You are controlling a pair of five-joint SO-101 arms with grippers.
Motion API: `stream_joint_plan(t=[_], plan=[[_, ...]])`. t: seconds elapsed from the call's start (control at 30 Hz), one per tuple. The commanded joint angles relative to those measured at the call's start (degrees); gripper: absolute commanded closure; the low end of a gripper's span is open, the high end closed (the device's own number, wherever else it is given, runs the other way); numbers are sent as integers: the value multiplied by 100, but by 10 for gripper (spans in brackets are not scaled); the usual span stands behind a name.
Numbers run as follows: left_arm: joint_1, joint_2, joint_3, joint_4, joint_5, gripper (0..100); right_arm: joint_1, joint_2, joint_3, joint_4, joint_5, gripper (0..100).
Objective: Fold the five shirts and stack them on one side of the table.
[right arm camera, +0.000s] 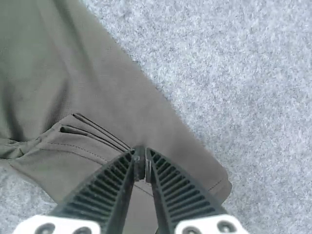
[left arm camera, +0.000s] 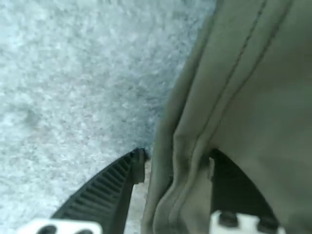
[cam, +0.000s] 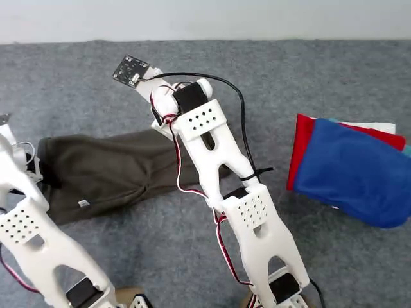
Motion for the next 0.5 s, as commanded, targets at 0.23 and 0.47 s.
stream_joint_plan(t=[0.23, 0.47], plan=[[176, 325, 4, -62, 44, 988, 57, -435, -255, 31, -18, 991], [-369, 325, -998, 492, -26, 990, 180, -444, -369, 40, -18, 991]])
